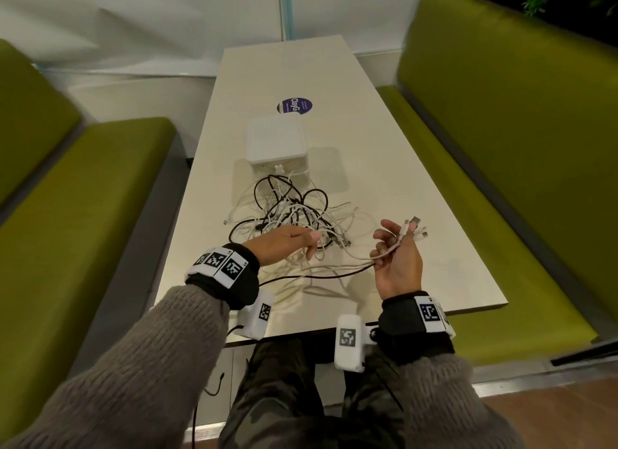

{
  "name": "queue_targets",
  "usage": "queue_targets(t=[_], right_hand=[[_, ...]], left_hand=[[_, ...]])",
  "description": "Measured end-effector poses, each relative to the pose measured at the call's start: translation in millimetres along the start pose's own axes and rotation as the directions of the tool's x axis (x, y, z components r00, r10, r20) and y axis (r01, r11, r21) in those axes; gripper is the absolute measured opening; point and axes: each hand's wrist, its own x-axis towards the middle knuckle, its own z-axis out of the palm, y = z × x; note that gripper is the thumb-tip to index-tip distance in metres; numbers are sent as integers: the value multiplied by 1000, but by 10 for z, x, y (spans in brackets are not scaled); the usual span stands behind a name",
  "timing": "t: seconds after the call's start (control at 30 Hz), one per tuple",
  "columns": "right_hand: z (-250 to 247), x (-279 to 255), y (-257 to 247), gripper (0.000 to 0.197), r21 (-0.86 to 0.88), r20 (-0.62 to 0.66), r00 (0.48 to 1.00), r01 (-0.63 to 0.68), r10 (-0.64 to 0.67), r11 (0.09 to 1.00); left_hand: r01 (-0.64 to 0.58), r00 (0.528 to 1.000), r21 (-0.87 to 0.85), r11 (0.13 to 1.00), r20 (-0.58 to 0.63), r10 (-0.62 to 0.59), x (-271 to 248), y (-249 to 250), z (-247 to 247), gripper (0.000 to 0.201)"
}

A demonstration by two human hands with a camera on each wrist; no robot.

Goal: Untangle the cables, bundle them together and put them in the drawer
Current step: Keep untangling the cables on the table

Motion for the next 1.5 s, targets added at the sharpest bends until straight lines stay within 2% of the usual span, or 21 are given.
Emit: queue_targets(t=[0.1, 0.17, 0.23, 0.3, 0.33, 0.37, 0.47, 0.5, 0.57, 0.63, 0.7, 0.83, 0.93, 1.0, 1.1, 1.17, 1.27, 1.3, 1.4, 1.5], right_hand=[[21, 11, 46, 45, -62, -42, 999, 1, -3, 998], [56, 15, 62, 44, -85, -33, 999, -4, 1, 996], [100, -4, 63, 49, -107, -6, 1000, -7, 6, 994], [139, -44, 54, 54, -97, 32, 999, -7, 11, 995], [157, -71, 56, 54, -85, 57, 998, -10, 15, 996], [175, -100, 61, 54, -76, 87, 996, -14, 20, 997], [226, -172, 84, 54, -51, 170, 984, -41, 49, 998], [233, -181, 94, 53, -25, 195, 979, -53, 57, 998], [231, -194, 110, 43, -4, 248, 967, -52, 52, 999], [217, -225, 118, 27, -68, 282, 958, -39, 57, 997], [191, -257, 134, 23, -142, 286, 956, -27, 67, 990], [203, -318, 160, 37, -279, 374, 927, 80, 31, 957], [220, -343, 151, 32, -282, 376, 927, 100, 14, 954], [198, -304, 93, 27, -179, 334, 942, 96, -31, 979], [159, -278, 1, 27, -75, 302, 950, 106, -79, 992], [142, -301, -60, 27, -16, 305, 946, 119, -108, 993], [83, -283, -201, 29, 64, 289, 939, 176, -187, 982], [58, -275, -244, 29, 58, 282, 937, 199, -207, 978], [-3, -271, -292, 31, 14, 263, 935, 243, -238, 970], [-56, -283, -277, 31, -32, 228, 943, 256, -243, 966]], left_hand=[[5, 999, 75, 997, -42, -1, 6, 12, 0, 37], [43, 984, 185, 982, -175, -10, -21, 63, -12, 32], [91, 915, 245, 965, -403, 16, -89, 132, -7, 35], [83, 789, 350, 933, -595, 153, -183, 253, 51, 35], [25, 740, 382, 924, -628, 240, -214, 306, 95, 32], [-62, 733, 376, 925, -612, 298, -230, 360, 142, 28], [-276, 826, 267, 923, -425, 370, -180, 427, 319, 25], [-311, 827, 244, 919, -407, 388, -147, 435, 377, 25], [-349, 786, 153, 925, -489, 377, -87, 479, 473, 18], [-335, 757, 33, 942, -586, 290, -38, 540, 526, 13], [-303, 747, -27, 952, -627, 220, 8, 590, 529, 11], [-264, 760, 13, 964, -613, 217, 66, 660, 494, 8], [-277, 786, -50, 960, -586, 196, 38, 656, 436, 7], [-286, 825, -174, 942, -545, 149, -5, 595, 427, 12], [-253, 939, -295, 921, -306, 160, -99, 475, 515, 32], [-244, 956, -229, 942, -222, 193, -130, 335, 592, 30], [-157, 967, 10, 988, -203, 156, -176, 102, 580, 12], [-140, 966, 18, 990, -215, 141, -197, 23, 563, 8], [-133, 957, 20, 991, -258, 134, -243, -117, 491, 14], [-110, 969, -26, 994, -224, 101, -233, -151, 414, 17]])
